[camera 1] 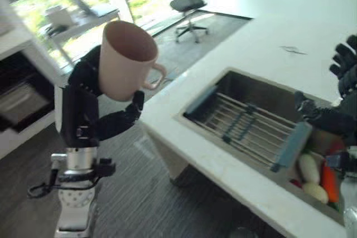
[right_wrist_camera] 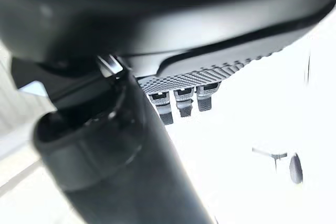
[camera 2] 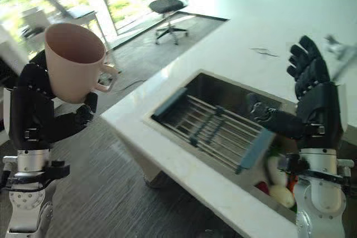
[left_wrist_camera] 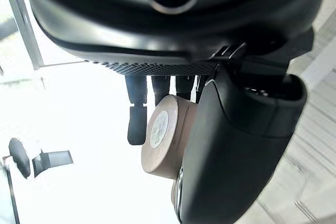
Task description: Place the dishes in the dishwasher.
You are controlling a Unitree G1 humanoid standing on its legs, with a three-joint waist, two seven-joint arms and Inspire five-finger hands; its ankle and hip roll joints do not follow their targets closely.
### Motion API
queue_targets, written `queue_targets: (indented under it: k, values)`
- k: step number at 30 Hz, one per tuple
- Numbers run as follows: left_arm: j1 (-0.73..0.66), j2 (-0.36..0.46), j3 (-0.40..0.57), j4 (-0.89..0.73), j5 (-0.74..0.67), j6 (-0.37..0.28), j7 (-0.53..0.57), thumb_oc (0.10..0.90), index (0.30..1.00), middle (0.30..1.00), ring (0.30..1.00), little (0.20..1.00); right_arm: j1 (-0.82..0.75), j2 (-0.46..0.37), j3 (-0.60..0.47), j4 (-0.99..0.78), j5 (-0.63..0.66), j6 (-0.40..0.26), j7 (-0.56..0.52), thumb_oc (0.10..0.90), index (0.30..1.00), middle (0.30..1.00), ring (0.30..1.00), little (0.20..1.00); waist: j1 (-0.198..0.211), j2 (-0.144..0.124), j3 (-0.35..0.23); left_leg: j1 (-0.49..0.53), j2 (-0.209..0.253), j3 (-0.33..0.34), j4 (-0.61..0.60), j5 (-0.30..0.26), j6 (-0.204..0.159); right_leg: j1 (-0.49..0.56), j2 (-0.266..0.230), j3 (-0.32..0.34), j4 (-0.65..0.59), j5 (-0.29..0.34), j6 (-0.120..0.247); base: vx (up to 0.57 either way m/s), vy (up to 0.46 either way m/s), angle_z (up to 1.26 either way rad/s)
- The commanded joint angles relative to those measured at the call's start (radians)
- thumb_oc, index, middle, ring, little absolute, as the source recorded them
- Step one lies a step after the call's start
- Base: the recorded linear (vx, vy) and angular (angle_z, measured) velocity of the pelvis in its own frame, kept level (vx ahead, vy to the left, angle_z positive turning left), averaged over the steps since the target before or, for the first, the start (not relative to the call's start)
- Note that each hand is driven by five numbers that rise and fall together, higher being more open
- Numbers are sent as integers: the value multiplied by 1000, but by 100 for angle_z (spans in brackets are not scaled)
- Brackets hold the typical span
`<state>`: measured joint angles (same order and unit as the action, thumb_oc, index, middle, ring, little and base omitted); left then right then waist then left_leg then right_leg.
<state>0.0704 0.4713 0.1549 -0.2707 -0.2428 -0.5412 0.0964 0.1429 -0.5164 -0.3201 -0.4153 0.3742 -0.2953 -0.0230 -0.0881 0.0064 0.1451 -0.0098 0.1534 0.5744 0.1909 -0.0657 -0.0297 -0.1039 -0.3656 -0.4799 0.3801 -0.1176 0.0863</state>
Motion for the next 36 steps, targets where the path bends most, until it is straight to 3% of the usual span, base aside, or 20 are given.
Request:
queue_targets:
  k: [1, 3, 4, 5, 6, 8, 10, 11, 14, 17, 22, 26, 27, 34, 36]
  values:
    - [-33, 22, 83, -98, -111, -49, -31, 400, 300, 300, 300, 300, -63, 28, -20, -56, 20, -114, -56, 800, 900, 900, 900, 900, 8, -6, -59, 86, 90, -97, 109, -143, -100, 48, -17, -53, -80, 132, 112, -33, 766, 156]
    - [-53, 7, 52, -132, -71, 0, -25, 400, 300, 300, 300, 300, -77, 83, 25, -65, -31, -116, -69, 800, 900, 900, 900, 900, 37, -7, -53, 55, 17, -164, 109, -186, -73, 42, -77, -69, -80, 238, 147, 64, 642, 111]
    - [-63, -1, 35, -139, -69, 31, -32, 400, 300, 300, 300, 300, -77, 108, 46, -68, -64, -107, -87, 800, 900, 900, 900, 900, 49, -9, -47, 37, -19, -208, 109, -195, -52, 44, -96, -65, -80, 271, 148, -1, 532, 109]
    - [-69, -2, 25, -138, -56, 40, -27, 400, 300, 300, 300, 300, -78, 113, 54, -66, -67, -100, -92, 800, 900, 900, 900, 900, 52, -11, -44, 24, -29, -204, 109, -181, -37, 45, -104, -86, -80, 287, 127, 9, 439, 108]
    - [-79, -1, 14, -141, -49, 53, -26, 400, 300, 300, 300, 300, -80, 119, 59, -64, -70, -93, -99, 800, 900, 900, 900, 900, 52, -12, -44, 14, -40, -230, 109, -183, -27, 48, -92, -62, -80, 282, 122, 11, 255, 92]
    - [-97, 3, -8, -136, -38, 66, -24, 400, 300, 300, 300, 300, -73, 121, 65, -59, -81, -92, -110, 800, 900, 900, 900, 900, 39, -15, -46, -10, -62, -293, 109, -184, -12, 31, -44, 22, -80, 250, 110, 84, 159, 118]
    - [-122, 9, -33, -112, -63, 76, -57, 400, 300, 300, 300, 300, -37, 100, 39, -56, -74, -93, -134, 800, 900, 900, 900, 900, 4, -23, -65, -65, -102, -404, 109, -172, 15, 9, 104, 227, -80, 132, 76, 120, 121, 175]
    - [-133, 5, -47, -103, -45, 91, -35, 400, 300, 300, 300, 300, -35, 84, 28, -47, -50, -86, -119, 800, 900, 900, 900, 900, -1, -31, -77, -88, -116, -436, 109, -157, 19, 6, 154, 271, -80, 103, 64, 112, 117, 214]
    - [-122, 6, -40, -117, -28, 97, -1, 400, 300, 300, 300, 300, -55, 71, 34, -39, -23, -81, -77, 800, 900, 900, 900, 900, 24, -35, -88, -95, -121, -437, 109, -159, 19, 8, 154, 248, -80, 68, 66, 32, 46, 215]
    - [-99, 4, -9, -149, -62, 89, -9, 400, 300, 300, 300, 300, -84, 63, 67, -49, -46, -83, -94, 800, 900, 900, 900, 900, 66, -32, -90, -89, -134, -448, 109, -168, 26, 23, 137, 226, -80, 39, 68, -7, -40, -13]
    - [-65, 6, 24, -156, -84, 91, 5, 400, 300, 300, 300, 300, -107, 60, 110, -51, -71, -94, -126, 800, 900, 900, 900, 900, 90, -29, -92, -77, -128, -462, 109, -166, 23, 41, 147, 224, -80, 19, 70, 16, -90, 26]
    - [-27, -4, 50, -171, -89, 89, -22, 400, 300, 300, 300, 300, -76, 68, 95, -54, -43, -97, -85, 800, 900, 900, 900, 900, 88, -25, -94, -75, -125, -471, 109, -167, 22, 45, 164, 232, -80, -9, 65, 15, -77, -6]
    - [-62, -42, -53, -105, -160, 171, 67, 400, 300, 300, 300, 300, -52, 75, 170, -28, 37, -52, -15, 800, 900, 900, 900, 900, -20, -34, -45, -21, -109, -303, 109, -190, 32, 24, 248, 319, -80, -47, 26, -1, -103, -9]
    - [-36, -43, -19, -102, -229, 163, 17, 400, 300, 300, 300, 300, -60, 77, 152, -52, 58, -94, -20, 800, 900, 900, 900, 900, -2, -35, -54, -6, -117, -327, 109, -171, 21, 31, 271, 324, -80, -61, 1, 38, -159, -6]
    - [-27, -44, -13, -105, -212, 141, 14, 400, 300, 300, 300, 300, -67, 65, 150, -48, 73, -94, -16, 800, 900, 900, 900, 900, 13, -51, -45, 16, -133, -334, 109, -111, -4, 41, 266, 334, -80, -64, -17, 95, -172, -1]
